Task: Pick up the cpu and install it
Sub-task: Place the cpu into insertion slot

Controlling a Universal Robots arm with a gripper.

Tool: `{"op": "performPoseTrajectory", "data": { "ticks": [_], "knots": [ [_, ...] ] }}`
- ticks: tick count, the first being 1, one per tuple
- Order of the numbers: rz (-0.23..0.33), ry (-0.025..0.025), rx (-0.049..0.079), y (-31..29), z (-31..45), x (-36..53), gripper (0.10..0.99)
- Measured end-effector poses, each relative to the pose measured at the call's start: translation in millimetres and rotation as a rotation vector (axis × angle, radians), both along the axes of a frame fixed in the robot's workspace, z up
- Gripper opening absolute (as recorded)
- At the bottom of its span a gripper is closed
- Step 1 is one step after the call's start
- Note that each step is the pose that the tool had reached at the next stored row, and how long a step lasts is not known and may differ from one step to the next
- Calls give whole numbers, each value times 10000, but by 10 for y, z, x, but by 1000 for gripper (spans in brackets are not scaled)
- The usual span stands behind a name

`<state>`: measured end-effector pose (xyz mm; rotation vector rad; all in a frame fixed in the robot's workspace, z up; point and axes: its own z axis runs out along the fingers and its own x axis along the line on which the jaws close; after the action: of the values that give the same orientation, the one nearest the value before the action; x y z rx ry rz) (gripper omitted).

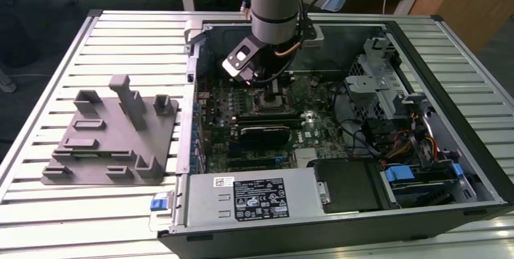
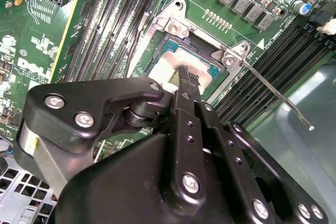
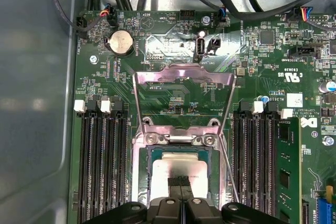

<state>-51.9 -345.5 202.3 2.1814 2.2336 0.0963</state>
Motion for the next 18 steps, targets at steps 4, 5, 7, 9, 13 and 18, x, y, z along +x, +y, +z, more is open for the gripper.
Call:
{"op": "performPoseTrajectory", "data": {
  "ticks": [4, 5, 7, 9, 13, 18],
  "knots": [
    [0, -3, 3, 1, -11, 1, 106],
    [0, -2, 1, 1, -17, 0, 106],
    [0, -2, 0, 0, -25, 0, 106],
    [0, -1, -1, 0, -25, 0, 106],
    [0, 4, -7, -1, -39, 0, 106],
    [0, 5, -11, -3, -63, -2, 106]
  ]
}}
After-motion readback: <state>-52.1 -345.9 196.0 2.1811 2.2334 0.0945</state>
